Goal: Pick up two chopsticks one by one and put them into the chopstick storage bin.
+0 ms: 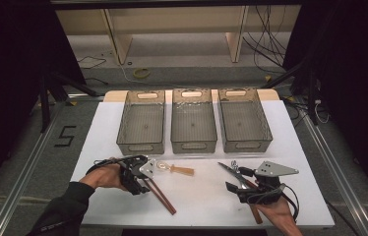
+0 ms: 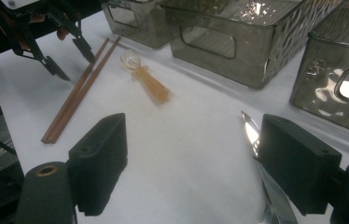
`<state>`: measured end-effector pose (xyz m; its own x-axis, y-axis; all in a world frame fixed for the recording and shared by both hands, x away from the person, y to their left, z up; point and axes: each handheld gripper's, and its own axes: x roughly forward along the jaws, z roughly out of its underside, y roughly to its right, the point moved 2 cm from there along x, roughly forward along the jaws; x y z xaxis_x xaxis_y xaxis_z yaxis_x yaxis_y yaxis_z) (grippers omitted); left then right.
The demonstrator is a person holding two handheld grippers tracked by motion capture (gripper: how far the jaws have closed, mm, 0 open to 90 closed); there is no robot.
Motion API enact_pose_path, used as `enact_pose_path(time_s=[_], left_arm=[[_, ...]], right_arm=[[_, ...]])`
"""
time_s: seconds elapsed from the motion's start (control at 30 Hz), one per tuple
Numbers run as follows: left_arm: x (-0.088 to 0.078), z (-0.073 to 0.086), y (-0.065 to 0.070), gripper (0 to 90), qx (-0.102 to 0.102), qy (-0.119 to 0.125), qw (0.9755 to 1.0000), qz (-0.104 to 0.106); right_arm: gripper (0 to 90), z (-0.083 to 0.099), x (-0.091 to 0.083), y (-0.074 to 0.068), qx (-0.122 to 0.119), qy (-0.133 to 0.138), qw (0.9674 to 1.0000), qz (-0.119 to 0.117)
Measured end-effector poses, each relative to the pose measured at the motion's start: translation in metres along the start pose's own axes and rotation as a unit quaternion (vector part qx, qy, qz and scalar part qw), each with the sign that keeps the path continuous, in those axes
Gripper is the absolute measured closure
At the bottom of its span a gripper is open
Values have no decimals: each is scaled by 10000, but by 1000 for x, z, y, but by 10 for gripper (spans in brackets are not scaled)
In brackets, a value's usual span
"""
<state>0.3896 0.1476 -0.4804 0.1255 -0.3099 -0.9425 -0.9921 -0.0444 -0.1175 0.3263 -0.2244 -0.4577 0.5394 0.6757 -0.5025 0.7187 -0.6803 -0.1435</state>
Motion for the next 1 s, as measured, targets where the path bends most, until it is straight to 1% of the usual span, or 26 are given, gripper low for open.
enact_pose_path(time_s=[0.1,0.2,0.27,0.33,0.47,0.53,0.6,0.7,0.77,0.8,0.83,0.87,0.93,1.0], left_arm=[[1,0,-1,498,95,-62,9999,55],[4,-2,-1,508,124,-100,9998,83],[5,-2,-3,511,191,-144,9996,138],[6,-3,-4,518,200,-172,9995,176],[7,-2,-4,537,155,-197,9994,244],[7,-2,-4,541,135,-249,9992,274],[7,-2,-3,563,85,-314,9990,323],[7,-3,-3,589,131,-376,9985,368],[7,-5,-3,597,197,-477,9979,386],[8,-6,-2,610,161,-470,9980,399],[7,-6,-1,622,185,-523,9975,427],[8,-7,-2,638,227,-539,9974,420],[8,-7,-1,647,236,-557,9972,437],[8,-8,0,672,287,-588,9968,459]], right_arm=[[251,0,0,0,1,-9,10000,-14],[252,0,0,0,-1,-24,10000,-19],[252,0,0,0,0,-24,10000,-19],[253,0,0,0,-6,-19,10000,-24],[254,0,0,0,-7,-35,10000,-38],[254,0,0,0,-9,-37,10000,-39],[255,0,1,0,-28,-37,10000,-48],[254,0,1,0,-7,-46,10000,-51],[255,0,1,0,-2,-47,10000,-56],[255,1,1,0,-6,-48,10000,-60],[255,1,1,0,-6,-58,10000,-66],[255,1,1,0,-14,-67,10000,-71],[255,1,1,0,-12,-80,9999,-75],[256,1,2,0,-23,-84,9999,-75]])
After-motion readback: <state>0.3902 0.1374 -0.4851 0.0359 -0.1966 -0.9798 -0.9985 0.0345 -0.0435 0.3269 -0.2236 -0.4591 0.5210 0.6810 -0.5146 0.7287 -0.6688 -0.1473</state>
